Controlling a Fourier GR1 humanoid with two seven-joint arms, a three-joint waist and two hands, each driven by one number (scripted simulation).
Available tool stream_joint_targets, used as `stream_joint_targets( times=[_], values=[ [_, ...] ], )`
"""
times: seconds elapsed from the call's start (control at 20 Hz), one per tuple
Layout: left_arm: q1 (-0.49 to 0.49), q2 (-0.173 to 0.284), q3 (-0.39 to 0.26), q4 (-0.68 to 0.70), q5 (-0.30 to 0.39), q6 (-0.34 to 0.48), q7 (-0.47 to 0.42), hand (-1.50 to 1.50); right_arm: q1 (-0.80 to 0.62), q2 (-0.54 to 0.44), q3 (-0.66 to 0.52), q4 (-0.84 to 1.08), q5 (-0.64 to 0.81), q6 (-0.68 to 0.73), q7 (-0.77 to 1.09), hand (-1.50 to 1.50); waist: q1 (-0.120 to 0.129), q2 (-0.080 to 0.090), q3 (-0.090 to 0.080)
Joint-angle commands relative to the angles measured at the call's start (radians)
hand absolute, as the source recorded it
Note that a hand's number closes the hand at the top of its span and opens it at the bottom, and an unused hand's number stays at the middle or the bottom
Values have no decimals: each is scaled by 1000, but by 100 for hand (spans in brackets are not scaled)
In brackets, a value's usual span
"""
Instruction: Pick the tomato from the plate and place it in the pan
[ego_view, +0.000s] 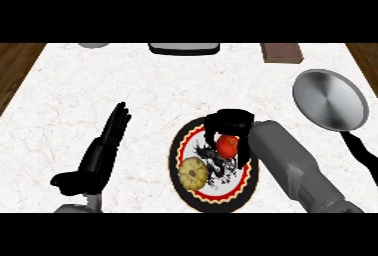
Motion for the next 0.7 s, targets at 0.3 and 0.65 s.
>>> stream_joint_targets(
  times=[0.3,0.65],
  values=[
    [31,7,46,14,2,31,2,0,5,-132,-323,86,-157,-271,635,150,-112,-24,-2],
    [31,-1,38,26,3,24,-5,0,-105,-80,-375,-44,-127,-617,1049,150,-97,-31,-1]
  ],
)
